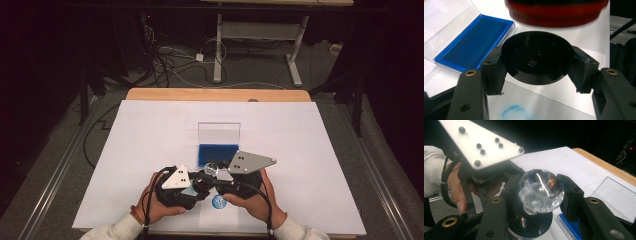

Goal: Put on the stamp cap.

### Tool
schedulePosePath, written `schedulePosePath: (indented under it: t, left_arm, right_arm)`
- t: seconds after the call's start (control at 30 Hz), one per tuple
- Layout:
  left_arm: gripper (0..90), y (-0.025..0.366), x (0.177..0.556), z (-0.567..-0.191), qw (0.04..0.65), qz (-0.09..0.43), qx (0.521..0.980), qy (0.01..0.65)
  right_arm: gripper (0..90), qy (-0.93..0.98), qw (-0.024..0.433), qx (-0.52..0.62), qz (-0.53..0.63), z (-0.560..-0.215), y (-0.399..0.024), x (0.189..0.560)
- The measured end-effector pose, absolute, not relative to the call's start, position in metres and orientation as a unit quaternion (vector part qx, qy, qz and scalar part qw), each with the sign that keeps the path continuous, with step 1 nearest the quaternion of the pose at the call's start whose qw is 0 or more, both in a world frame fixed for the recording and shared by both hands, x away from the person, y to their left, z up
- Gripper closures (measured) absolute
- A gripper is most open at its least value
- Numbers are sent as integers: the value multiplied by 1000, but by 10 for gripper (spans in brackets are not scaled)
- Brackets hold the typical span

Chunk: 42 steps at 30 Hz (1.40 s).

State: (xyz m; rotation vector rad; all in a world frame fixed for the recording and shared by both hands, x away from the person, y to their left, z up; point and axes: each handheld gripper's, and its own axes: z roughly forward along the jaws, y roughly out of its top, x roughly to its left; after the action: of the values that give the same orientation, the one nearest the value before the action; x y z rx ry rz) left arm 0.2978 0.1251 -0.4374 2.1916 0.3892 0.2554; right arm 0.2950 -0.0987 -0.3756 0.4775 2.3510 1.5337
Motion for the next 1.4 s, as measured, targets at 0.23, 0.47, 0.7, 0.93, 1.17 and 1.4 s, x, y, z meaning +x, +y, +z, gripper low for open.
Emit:
schedulePosePath:
  t: [0.23,0.47,0.7,0.93,1.17,1.4]
  left_arm:
    - [366,123,297,-437,442,103,878,155]
    - [366,121,297,-436,452,99,873,154]
    - [366,123,296,-434,465,95,866,156]
    - [366,123,294,-433,472,93,862,157]
    - [366,124,295,-433,471,93,863,159]
    - [366,123,294,-434,460,97,868,158]
  right_arm:
    - [571,819,142,165,531,-379,-96,296]
    - [572,822,138,165,528,-383,-95,297]
    - [571,821,142,164,528,-383,-97,298]
    - [571,821,149,160,527,-384,-95,296]
    - [571,823,154,156,524,-385,-95,296]
    - [571,835,178,138,502,-386,-89,291]
